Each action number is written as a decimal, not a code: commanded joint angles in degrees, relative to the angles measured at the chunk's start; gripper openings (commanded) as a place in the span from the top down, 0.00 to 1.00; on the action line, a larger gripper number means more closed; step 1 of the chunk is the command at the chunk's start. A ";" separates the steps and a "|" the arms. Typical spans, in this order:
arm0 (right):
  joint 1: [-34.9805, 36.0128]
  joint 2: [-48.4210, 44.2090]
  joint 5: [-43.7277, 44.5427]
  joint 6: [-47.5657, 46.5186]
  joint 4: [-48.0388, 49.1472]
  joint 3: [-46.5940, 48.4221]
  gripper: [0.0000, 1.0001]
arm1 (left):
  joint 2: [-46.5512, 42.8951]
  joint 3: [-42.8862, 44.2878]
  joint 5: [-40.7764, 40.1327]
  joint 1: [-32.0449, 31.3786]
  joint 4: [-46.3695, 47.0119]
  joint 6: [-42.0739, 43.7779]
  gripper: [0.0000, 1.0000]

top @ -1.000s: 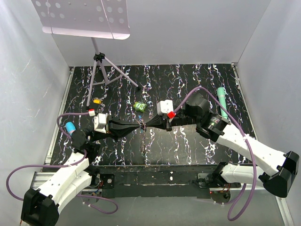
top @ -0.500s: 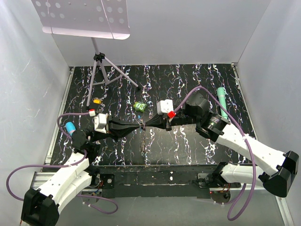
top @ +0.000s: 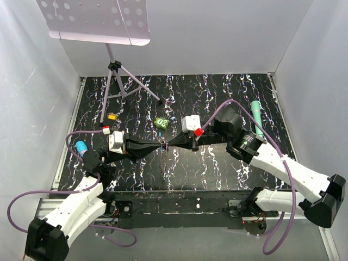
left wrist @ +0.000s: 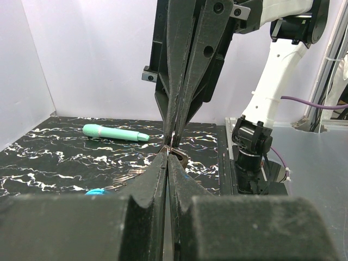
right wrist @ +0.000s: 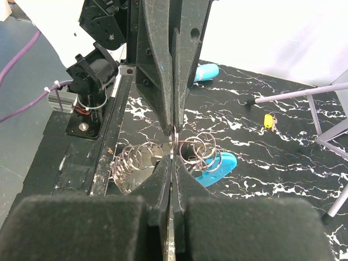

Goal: Put the keys on the keyring

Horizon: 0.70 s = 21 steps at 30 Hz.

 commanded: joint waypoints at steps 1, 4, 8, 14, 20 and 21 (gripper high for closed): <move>-0.26 -0.58 -0.90 0.83 1.63 0.88 0.99 | -0.82 0.27 -1.38 0.35 1.25 0.29 1.00; -0.26 -0.40 -0.20 1.01 1.98 0.88 0.99 | -0.91 0.27 -1.30 0.35 1.51 0.11 1.00; -0.26 -0.05 0.77 1.01 1.98 0.97 0.99 | -0.91 0.18 -1.30 0.43 1.69 0.03 1.00; -0.26 0.30 1.21 1.01 2.07 1.14 0.99 | -0.74 0.18 -1.29 0.43 2.04 -0.24 1.00; -0.26 0.48 0.95 1.10 2.24 1.23 0.99 | -0.56 0.09 -1.29 0.43 2.39 -0.50 1.00; -0.26 0.48 0.77 1.01 2.24 1.23 0.99 | -0.56 0.09 -1.29 0.43 2.48 -0.50 1.00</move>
